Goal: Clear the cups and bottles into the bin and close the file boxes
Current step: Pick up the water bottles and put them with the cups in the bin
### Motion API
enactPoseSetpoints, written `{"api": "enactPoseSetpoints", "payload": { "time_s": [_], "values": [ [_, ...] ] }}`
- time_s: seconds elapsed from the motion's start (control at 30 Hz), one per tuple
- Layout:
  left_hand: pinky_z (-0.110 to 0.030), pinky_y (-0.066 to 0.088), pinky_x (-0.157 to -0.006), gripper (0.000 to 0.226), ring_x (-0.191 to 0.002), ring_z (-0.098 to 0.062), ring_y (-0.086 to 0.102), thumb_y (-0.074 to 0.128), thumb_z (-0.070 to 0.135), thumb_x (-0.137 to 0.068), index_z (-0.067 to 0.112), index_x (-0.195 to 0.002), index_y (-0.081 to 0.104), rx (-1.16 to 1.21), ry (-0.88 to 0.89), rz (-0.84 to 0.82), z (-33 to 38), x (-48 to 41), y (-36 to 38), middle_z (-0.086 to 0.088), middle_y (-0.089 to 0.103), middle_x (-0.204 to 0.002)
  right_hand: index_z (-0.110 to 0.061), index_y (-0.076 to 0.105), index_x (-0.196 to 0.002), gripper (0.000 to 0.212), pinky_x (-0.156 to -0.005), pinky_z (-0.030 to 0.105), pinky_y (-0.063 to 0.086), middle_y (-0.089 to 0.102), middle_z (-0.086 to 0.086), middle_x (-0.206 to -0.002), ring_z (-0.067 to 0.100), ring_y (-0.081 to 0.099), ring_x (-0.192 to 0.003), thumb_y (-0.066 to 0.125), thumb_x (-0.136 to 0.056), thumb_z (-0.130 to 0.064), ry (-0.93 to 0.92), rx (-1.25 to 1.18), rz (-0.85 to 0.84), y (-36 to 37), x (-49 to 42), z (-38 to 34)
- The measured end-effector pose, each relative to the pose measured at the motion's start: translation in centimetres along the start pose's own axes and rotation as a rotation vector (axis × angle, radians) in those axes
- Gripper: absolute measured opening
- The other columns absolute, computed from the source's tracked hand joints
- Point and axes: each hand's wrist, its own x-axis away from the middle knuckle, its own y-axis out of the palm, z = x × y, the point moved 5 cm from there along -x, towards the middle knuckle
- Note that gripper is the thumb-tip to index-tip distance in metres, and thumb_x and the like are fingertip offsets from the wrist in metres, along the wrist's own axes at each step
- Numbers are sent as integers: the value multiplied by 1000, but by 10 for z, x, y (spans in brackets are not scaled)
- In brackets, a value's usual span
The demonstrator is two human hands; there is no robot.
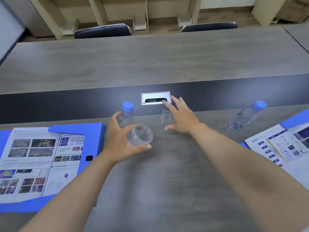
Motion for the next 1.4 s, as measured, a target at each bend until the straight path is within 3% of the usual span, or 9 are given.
{"api": "enactPoseSetpoints", "payload": {
  "time_s": [0.2,0.4,0.57,0.67,0.77,0.87,1.07,1.2,1.4],
  "values": [
    [-35,18,-121,65,-143,2,0,80,76,-45,46,-101,68,-48,-85,32,-21,7,1,23,4,-148,-50,15,-156,102,-120,56,25,-3,2,-171,37,5,-156,73,-73,-69,-230,360,-45,47,-44,-19],
    [-29,17,-117,55,-139,8,0,80,75,-46,61,-94,59,-17,-102,7,-25,7,-9,34,-1,-136,-40,38,-149,61,-95,46,52,30,4,-157,34,52,-125,63,-93,-47,-142,253,-178,60,-46,-8],
    [-37,21,-121,63,-144,1,6,79,77,-45,48,-100,67,-48,-90,15,-16,3,-14,37,-1,-132,-31,64,-135,42,-92,38,53,44,3,-150,29,62,-117,64,-93,-35,-112,11,36,41,-21,-20],
    [-52,25,-122,66,-148,-6,9,78,78,-46,42,-101,69,-69,-69,34,-5,-1,-16,41,0,-124,-28,73,-125,40,-103,30,48,58,5,-136,19,62,-119,78,-86,-29,-34,-398,361,11,5,-29],
    [-56,29,-118,64,-147,-9,13,76,79,-46,41,-97,68,-100,-55,74,9,-3,-20,34,6,-129,-33,71,-122,38,-98,16,49,58,5,-131,14,63,-118,79,-87,-22,5,-917,610,-34,44,-49],
    [-55,34,-114,64,-146,-16,19,72,82,-47,41,-96,68,-166,-48,117,25,-5,-22,21,12,-144,-51,64,-125,35,-94,16,51,50,6,-135,14,61,-123,68,-92,-42,-129,-1201,711,-70,80,-85],
    [-55,31,-114,62,-145,-28,24,63,80,-50,42,-99,68,-214,-40,119,65,-5,-20,4,14,-156,-63,56,-129,40,-111,28,42,41,-16,-140,2,47,-133,45,-91,-72,-113,-1072,619,-59,96,-120],
    [-62,26,-115,68,-145,-33,21,50,72,-55,37,-109,68,-228,-46,123,82,-6,-23,-2,12,-156,-68,43,-135,39,-118,26,32,32,-21,-147,4,35,-143,37,-97,-67,-117,-988,478,-34,99,-129],
    [-66,25,-114,67,-147,-33,19,47,71,-55,35,-108,67,-286,-14,73,90,-7,-12,-4,13,-156,-57,34,-145,48,-106,2,23,22,-19,-152,-5,22,-146,35,-97,-56,-111,-976,357,-31,113,-119]
  ]
}}
